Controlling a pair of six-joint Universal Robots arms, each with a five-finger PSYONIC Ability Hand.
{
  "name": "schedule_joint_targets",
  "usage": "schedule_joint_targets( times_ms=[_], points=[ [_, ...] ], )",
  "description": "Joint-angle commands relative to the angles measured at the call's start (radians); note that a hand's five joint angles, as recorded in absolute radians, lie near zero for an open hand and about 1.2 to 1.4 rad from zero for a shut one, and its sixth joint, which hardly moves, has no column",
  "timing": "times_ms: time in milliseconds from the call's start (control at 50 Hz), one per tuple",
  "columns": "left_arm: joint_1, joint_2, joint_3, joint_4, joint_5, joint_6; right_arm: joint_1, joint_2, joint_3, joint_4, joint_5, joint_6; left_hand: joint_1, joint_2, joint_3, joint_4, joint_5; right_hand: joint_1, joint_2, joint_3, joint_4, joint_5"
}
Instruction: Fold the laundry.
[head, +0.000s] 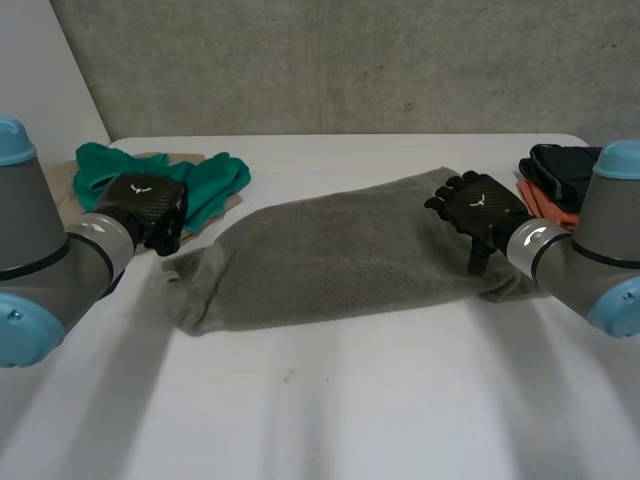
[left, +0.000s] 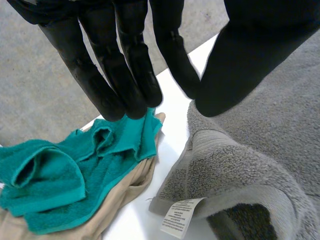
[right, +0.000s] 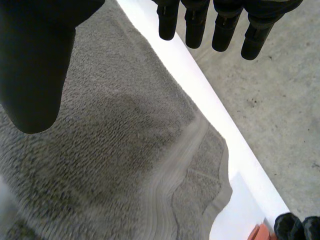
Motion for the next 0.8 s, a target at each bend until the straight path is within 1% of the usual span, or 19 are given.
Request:
schedule_joint_targets(
  times_ms=[20, 60, 120, 200, 240, 340, 440, 500, 560, 580, 600, 620, 720, 800],
  points=[
    [-0.054, 0.061, -0.038, -0.065, -0.032, 0.137, -0.010, 0.004, -0.021, -0.003, 0.014, 0.023, -0.511, -0.526, -0.538, -0.544, -0.535, -0.046, -0.028, -0.032, -0.033, -0.049],
    [-0.079, 0.055, -0.048, -0.071, -0.053, 0.207, -0.015, 0.004, -0.028, 0.000, 0.019, 0.023, -0.581, -0.596, -0.608, -0.615, -0.606, -0.035, -0.017, -0.021, -0.022, -0.037],
    [-0.094, 0.029, -0.059, -0.069, -0.076, 0.279, -0.016, 0.009, -0.029, 0.001, 0.020, 0.017, -0.579, -0.594, -0.606, -0.612, -0.603, 0.041, 0.059, 0.055, 0.055, 0.039],
    [-0.099, -0.017, -0.053, -0.072, -0.080, 0.322, -0.015, 0.016, -0.031, 0.003, 0.020, 0.001, -0.552, -0.567, -0.579, -0.586, -0.577, 0.074, 0.092, 0.088, 0.087, 0.072],
    [-0.099, -0.038, -0.047, -0.072, -0.084, 0.326, -0.012, 0.020, -0.031, 0.006, 0.022, -0.005, -0.547, -0.561, -0.573, -0.580, -0.571, 0.074, 0.092, 0.088, 0.087, 0.072],
    [-0.094, -0.095, -0.035, -0.054, -0.086, 0.327, -0.004, 0.030, -0.029, 0.018, 0.028, -0.025, -0.462, -0.476, -0.488, -0.495, -0.486, 0.074, 0.092, 0.088, 0.087, 0.072],
    [-0.077, -0.164, -0.016, -0.004, -0.081, 0.326, 0.004, 0.038, -0.026, 0.018, 0.034, -0.040, -0.268, -0.283, -0.295, -0.301, -0.293, 0.071, 0.089, 0.085, 0.084, 0.069],
    [-0.070, -0.186, -0.007, 0.001, -0.070, 0.324, 0.007, 0.044, -0.026, 0.018, 0.039, -0.046, -0.212, -0.227, -0.239, -0.245, -0.236, 0.068, 0.086, 0.082, 0.081, 0.066],
    [-0.062, -0.213, 0.007, -0.003, -0.052, 0.321, 0.007, 0.047, -0.028, 0.017, 0.045, -0.048, -0.107, -0.121, -0.133, -0.140, -0.131, 0.068, 0.086, 0.082, 0.081, 0.066],
    [-0.062, -0.217, 0.011, -0.006, -0.047, 0.320, 0.005, 0.049, -0.029, 0.015, 0.046, -0.046, -0.045, -0.060, -0.072, -0.078, -0.070, 0.068, 0.086, 0.082, 0.081, 0.066],
    [-0.059, -0.220, 0.020, -0.017, -0.043, 0.316, 0.004, 0.047, -0.031, 0.014, 0.053, -0.043, 0.197, 0.182, 0.170, 0.163, 0.172, 0.068, 0.086, 0.082, 0.081, 0.066],
    [-0.057, -0.218, 0.025, -0.025, -0.043, 0.313, 0.004, 0.047, -0.031, 0.014, 0.054, -0.043, 0.385, 0.370, 0.358, 0.352, 0.360, 0.068, 0.086, 0.082, 0.081, 0.066],
    [-0.042, -0.158, 0.062, -0.065, -0.067, 0.269, -0.004, 0.029, -0.034, 0.014, 0.066, -0.031, 0.387, 0.372, 0.360, 0.353, 0.362, 0.068, 0.086, 0.082, 0.081, 0.066],
    [-0.043, -0.059, 0.093, -0.092, -0.080, 0.169, -0.015, 0.001, -0.032, 0.020, 0.069, -0.006, 0.387, 0.372, 0.360, 0.353, 0.362, 0.068, 0.086, 0.082, 0.081, 0.066]
  ],
)
